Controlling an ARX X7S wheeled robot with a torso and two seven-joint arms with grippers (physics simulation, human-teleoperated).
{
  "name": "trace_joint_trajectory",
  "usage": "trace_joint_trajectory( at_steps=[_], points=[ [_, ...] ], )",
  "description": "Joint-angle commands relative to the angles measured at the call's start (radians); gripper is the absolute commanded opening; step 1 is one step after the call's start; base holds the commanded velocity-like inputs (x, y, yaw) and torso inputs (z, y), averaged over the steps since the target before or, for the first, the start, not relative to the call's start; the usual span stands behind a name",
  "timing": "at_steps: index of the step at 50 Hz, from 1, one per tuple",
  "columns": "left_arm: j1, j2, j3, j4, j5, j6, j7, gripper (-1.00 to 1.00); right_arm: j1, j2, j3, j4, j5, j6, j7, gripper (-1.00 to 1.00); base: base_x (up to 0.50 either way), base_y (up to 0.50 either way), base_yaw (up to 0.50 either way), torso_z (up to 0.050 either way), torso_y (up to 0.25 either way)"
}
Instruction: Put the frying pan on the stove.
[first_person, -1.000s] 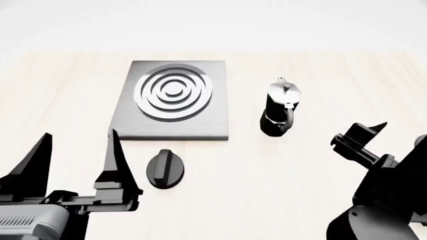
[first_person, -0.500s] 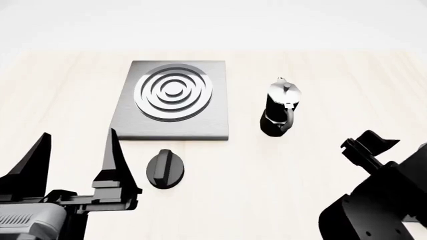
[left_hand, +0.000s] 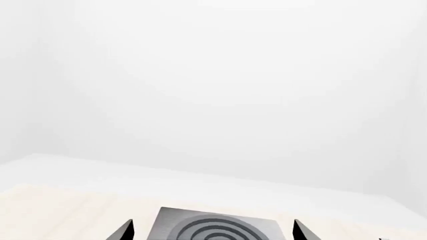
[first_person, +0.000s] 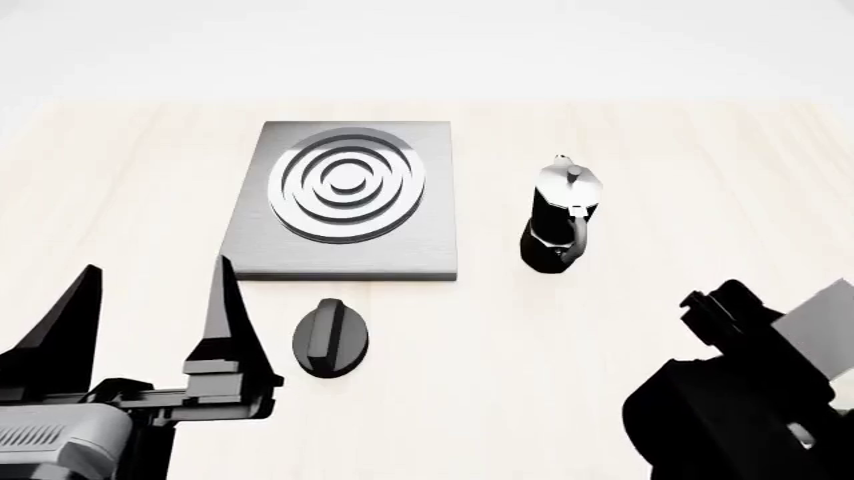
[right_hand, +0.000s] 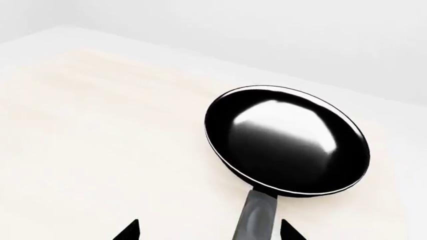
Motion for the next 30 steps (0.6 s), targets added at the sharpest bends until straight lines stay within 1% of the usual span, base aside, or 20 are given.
trace_joint_trajectory(
  at_steps=[1,16,30],
  points=[
    [0.003,-0.008,-0.001,-0.002,-0.007,0.007,-0.007,1.00,0.034,-0.002,0.029,0.075,0.078,-0.024,0.056,1.00,0.00,0.00,0.00,0.000,0.000],
    [0.006,-0.017,-0.001,-0.012,-0.015,0.021,-0.011,1.00,0.083,-0.008,0.040,0.203,0.215,-0.110,0.177,1.00,0.00,0.00,0.00,0.000,0.000],
    [0.009,-0.027,-0.006,-0.013,-0.027,0.029,-0.018,1.00,0.082,-0.011,0.055,0.222,0.226,-0.161,0.226,1.00,0.00,0.00,0.00,0.000,0.000]
  ],
)
